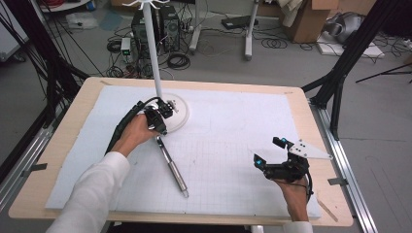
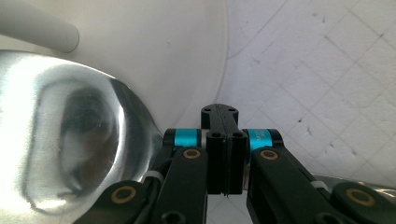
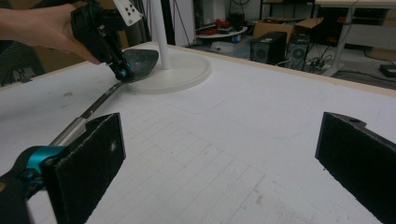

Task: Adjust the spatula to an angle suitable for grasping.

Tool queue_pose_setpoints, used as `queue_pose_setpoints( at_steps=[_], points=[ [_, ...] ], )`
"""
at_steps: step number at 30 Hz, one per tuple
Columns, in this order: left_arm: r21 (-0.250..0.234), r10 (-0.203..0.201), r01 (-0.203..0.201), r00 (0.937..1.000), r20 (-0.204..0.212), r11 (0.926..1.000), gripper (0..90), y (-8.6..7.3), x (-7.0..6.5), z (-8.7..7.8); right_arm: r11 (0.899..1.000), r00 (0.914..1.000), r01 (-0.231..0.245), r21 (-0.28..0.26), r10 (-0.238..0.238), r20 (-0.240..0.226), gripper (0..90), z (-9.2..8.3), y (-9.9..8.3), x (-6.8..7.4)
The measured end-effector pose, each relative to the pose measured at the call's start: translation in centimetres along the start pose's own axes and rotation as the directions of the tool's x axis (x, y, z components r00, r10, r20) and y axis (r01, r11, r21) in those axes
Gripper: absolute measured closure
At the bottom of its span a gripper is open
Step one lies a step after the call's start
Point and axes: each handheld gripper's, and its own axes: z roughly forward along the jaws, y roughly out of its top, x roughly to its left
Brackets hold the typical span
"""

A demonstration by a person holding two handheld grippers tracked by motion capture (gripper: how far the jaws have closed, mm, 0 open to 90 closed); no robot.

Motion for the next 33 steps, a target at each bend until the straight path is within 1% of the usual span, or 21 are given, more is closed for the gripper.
queue_pose_setpoints(
  at_steps=[4, 6, 7, 12, 13, 15, 16, 21, 25, 30, 31, 33],
  points=[
    [0.003, -0.004, 0.004, 1.0000, -0.001, 1.0000, 89.6, -0.08, 0.19, 0.26, 1.000, 1.0000, -0.001, 0.000, 0.001, -0.001, 0.4, -0.01, 0.00, -0.01],
    [0.011, -0.003, 0.003, 0.9999, -0.011, 0.9999, 89.6, -0.07, 0.24, 0.41, 1.000, 1.0000, -0.003, 0.001, 0.003, -0.001, 0.4, -0.01, 0.00, 0.00],
    [0.008, -0.004, 0.004, 0.9999, -0.009, 1.0000, 89.6, -0.09, 0.30, 0.51, 1.000, 1.0000, -0.004, 0.001, 0.004, -0.001, 0.4, -0.01, 0.00, -0.01],
    [0.025, 0.008, -0.008, 0.9999, -0.008, 0.9997, 89.6, -0.12, 0.32, 0.69, 1.000, 1.0000, -0.003, 0.003, 0.003, 0.001, 0.4, 0.02, -0.01, -0.05],
    [0.027, 0.003, -0.002, 1.0000, -0.008, 0.9996, 89.6, -0.15, 0.28, 0.72, 1.000, 1.0000, -0.002, 0.002, 0.002, 0.002, 0.4, 0.03, -0.02, -0.05],
    [0.035, 0.010, -0.009, 0.9998, -0.015, 0.9993, 89.6, -0.20, 0.27, 0.75, 1.000, 1.0000, -0.002, 0.002, 0.002, 0.000, 0.4, 0.01, -0.01, -0.03],
    [0.031, 0.013, -0.012, 0.9999, -0.010, 0.9994, 89.6, -0.22, 0.31, 0.79, 1.000, 1.0000, -0.003, 0.002, 0.003, 0.000, 0.4, 0.00, -0.01, -0.03],
    [0.037, 0.021, -0.021, 0.9995, -0.023, 0.9991, 89.6, -0.18, 0.19, 0.84, 1.000, 1.0000, 0.000, 0.002, 0.000, -0.001, 0.4, 0.00, -0.01, -0.01],
    [0.055, 0.033, -0.031, 0.9991, -0.026, 0.9980, 89.6, -0.21, 0.08, 0.95, 1.000, 1.0000, -0.005, 0.004, 0.005, 0.000, 0.4, -0.04, -0.02, 0.00],
    [0.054, 0.018, -0.017, 0.9996, -0.024, 0.9984, 89.6, -0.48, 0.17, 0.71, 1.000, 1.0000, -0.004, 0.001, 0.004, 0.002, 0.4, -0.12, -0.05, -0.04],
    [0.060, 0.017, -0.016, 0.9996, -0.024, 0.9981, 89.6, -0.54, 0.21, 0.65, 1.000, 1.0000, 0.001, -0.002, -0.001, 0.001, 0.4, -0.09, -0.05, -0.07],
    [0.065, 0.009, -0.008, 0.9998, -0.020, 0.9979, 89.6, -0.70, 0.26, 0.58, 1.000, 1.0000, -0.004, 0.000, 0.004, 0.000, 0.4, -0.09, -0.05, -0.01]
  ],
)
